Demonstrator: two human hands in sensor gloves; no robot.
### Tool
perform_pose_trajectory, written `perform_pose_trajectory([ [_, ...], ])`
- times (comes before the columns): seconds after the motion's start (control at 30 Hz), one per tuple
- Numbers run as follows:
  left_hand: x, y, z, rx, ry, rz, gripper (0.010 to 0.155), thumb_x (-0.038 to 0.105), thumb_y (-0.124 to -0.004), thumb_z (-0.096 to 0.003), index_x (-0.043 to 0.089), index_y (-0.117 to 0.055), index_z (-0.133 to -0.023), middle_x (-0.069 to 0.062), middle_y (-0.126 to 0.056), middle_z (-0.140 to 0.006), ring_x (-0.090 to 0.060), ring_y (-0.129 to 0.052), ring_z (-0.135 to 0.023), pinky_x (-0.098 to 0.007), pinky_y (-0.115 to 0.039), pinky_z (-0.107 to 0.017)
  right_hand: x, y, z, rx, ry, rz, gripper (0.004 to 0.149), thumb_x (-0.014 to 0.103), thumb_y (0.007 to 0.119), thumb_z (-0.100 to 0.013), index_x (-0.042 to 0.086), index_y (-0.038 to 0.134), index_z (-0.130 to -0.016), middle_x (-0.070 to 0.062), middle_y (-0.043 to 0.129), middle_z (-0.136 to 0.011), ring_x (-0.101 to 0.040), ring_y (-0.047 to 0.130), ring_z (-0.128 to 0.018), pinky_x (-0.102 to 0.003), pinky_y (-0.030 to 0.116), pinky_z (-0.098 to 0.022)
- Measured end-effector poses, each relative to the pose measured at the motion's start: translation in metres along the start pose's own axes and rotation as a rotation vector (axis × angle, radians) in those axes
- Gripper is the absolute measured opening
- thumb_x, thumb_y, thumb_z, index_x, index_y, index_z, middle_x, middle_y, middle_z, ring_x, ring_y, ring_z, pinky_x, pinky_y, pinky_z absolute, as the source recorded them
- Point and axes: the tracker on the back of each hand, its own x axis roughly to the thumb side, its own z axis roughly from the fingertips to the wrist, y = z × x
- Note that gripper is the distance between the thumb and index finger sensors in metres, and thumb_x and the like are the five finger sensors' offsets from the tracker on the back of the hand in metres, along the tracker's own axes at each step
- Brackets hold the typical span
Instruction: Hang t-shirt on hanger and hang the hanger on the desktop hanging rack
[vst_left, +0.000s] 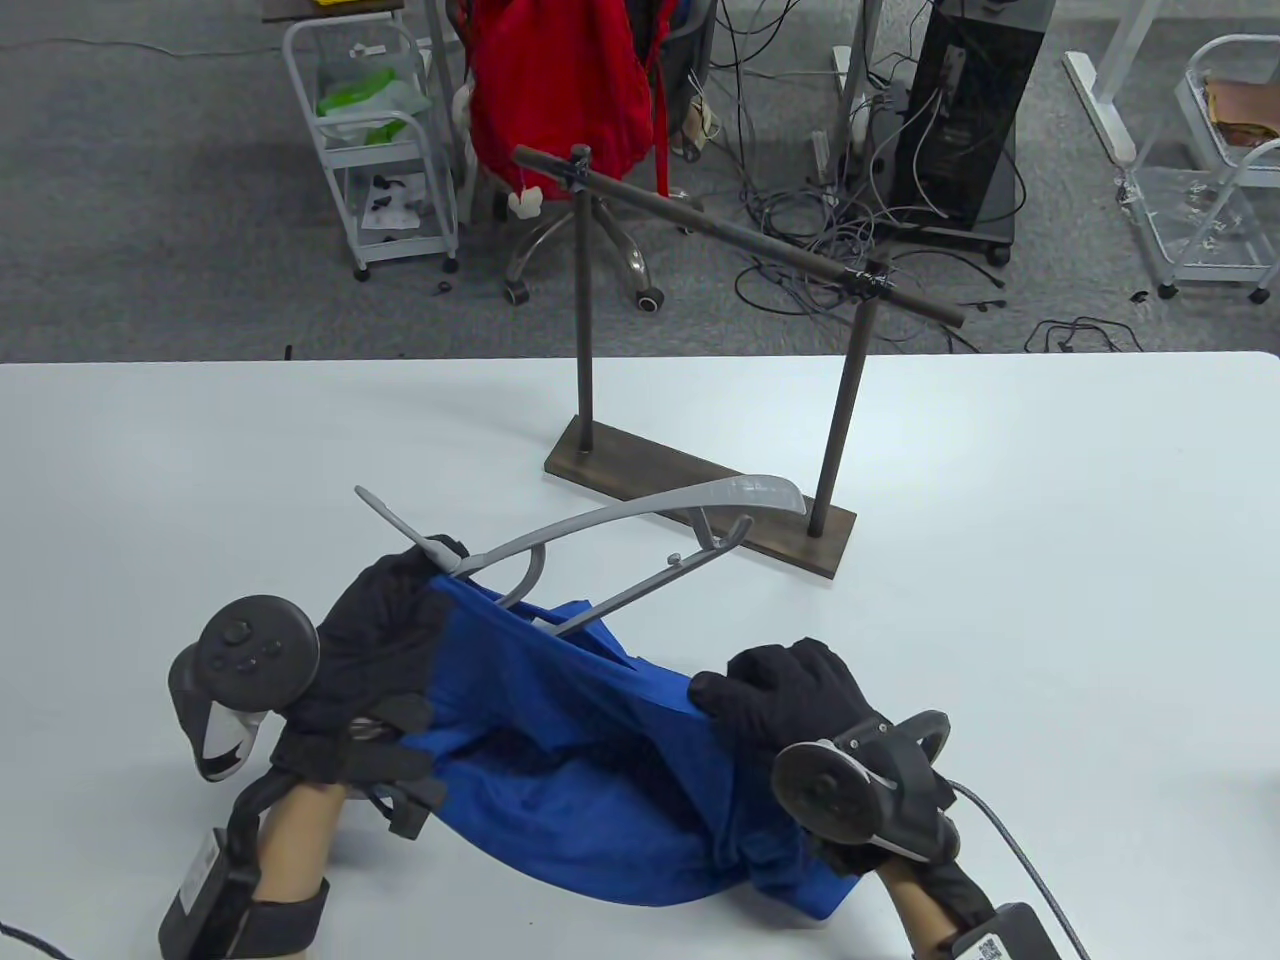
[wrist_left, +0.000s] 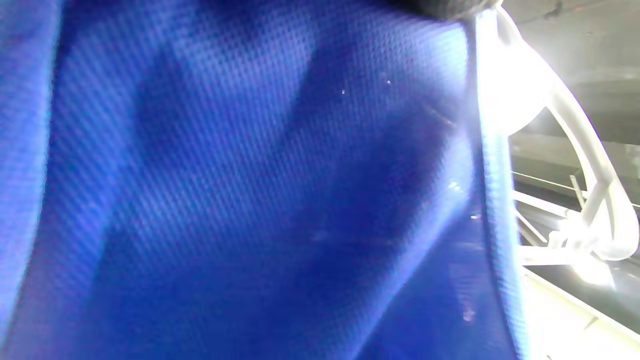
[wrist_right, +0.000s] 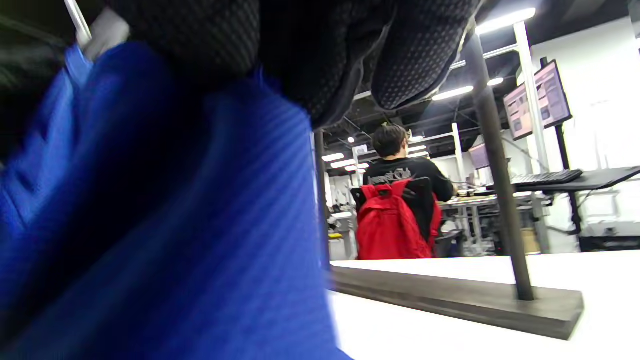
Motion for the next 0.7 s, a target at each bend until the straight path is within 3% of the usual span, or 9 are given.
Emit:
perform_pose_trajectory([
  [0.13, -0.014, 0.000, -0.005, -0.007, 0.045, 0.009, 0.053, 0.055, -0.061, -0.0516, 0.059, -0.053, -0.104, 0.025, -0.075, -0.097, -0.006, -0.078, -0.090, -0.043, -0.060, -0.089, 0.000, -0.005, 0.000, 0.053, -0.002, -0.153, 0.032, 0.023, 0.073, -0.050, 0.040, 0.086, -0.073, 0.010, 0.074, -0.095, -0.018, 0.084, -0.084, -0.055, 0.066, -0.078],
  [0.2, -0.016, -0.001, -0.007, -0.019, 0.045, 0.008, 0.053, 0.055, -0.061, -0.0513, 0.059, -0.053, -0.103, 0.026, -0.074, -0.097, -0.005, -0.078, -0.090, -0.042, -0.060, -0.090, 0.001, 0.000, -0.003, 0.140, -0.015, -0.162, 0.030, 0.019, 0.072, -0.050, 0.036, 0.087, -0.071, 0.007, 0.073, -0.096, -0.020, 0.082, -0.087, -0.058, 0.063, -0.078],
  [0.23, -0.015, -0.001, -0.007, -0.025, 0.042, 0.010, 0.053, 0.055, -0.061, -0.0510, 0.060, -0.053, -0.103, 0.026, -0.074, -0.096, -0.005, -0.078, -0.090, -0.042, -0.060, -0.090, 0.002, 0.006, -0.005, 0.233, -0.023, -0.065, 0.031, 0.019, 0.072, -0.050, 0.034, 0.087, -0.072, 0.005, 0.073, -0.097, -0.022, 0.081, -0.088, -0.059, 0.063, -0.078],
  [0.33, -0.009, -0.003, -0.006, -0.048, 0.016, 0.014, 0.053, 0.055, -0.060, -0.0503, 0.060, -0.053, -0.103, 0.026, -0.075, -0.096, -0.004, -0.078, -0.089, -0.042, -0.059, -0.091, -0.003, 0.021, -0.008, 0.453, 0.020, 0.189, 0.034, 0.029, 0.071, -0.051, 0.037, 0.079, -0.083, 0.004, 0.067, -0.104, -0.024, 0.077, -0.095, -0.060, 0.061, -0.079],
  [0.4, -0.005, -0.005, -0.005, -0.046, 0.004, -0.015, 0.053, 0.055, -0.060, -0.0500, 0.060, -0.053, -0.102, 0.027, -0.075, -0.095, -0.004, -0.079, -0.089, -0.042, -0.059, -0.090, -0.013, 0.027, -0.010, 0.570, 0.100, 0.260, 0.041, 0.046, 0.072, -0.051, 0.038, 0.070, -0.091, 0.001, 0.062, -0.108, -0.027, 0.072, -0.099, -0.061, 0.057, -0.080],
  [0.53, -0.005, -0.007, -0.006, -0.075, -0.003, -0.023, 0.053, 0.054, -0.061, -0.0496, 0.060, -0.055, -0.102, 0.026, -0.076, -0.095, -0.005, -0.080, -0.088, -0.042, -0.060, -0.090, -0.031, 0.015, -0.012, 0.452, 0.188, 0.211, 0.040, 0.045, 0.074, -0.050, 0.036, 0.072, -0.089, 0.002, 0.072, -0.101, -0.027, 0.080, -0.092, -0.060, 0.062, -0.077],
  [0.7, -0.004, -0.011, -0.007, -0.081, -0.002, -0.111, 0.053, 0.053, -0.061, -0.0487, 0.060, -0.057, -0.101, 0.026, -0.078, -0.093, -0.005, -0.081, -0.086, -0.042, -0.061, -0.089, -0.043, -0.016, -0.008, 0.051, 0.236, 0.363, 0.040, 0.050, 0.073, -0.048, 0.042, 0.072, -0.087, 0.005, 0.078, -0.097, -0.023, 0.086, -0.087, -0.057, 0.068, -0.075],
])
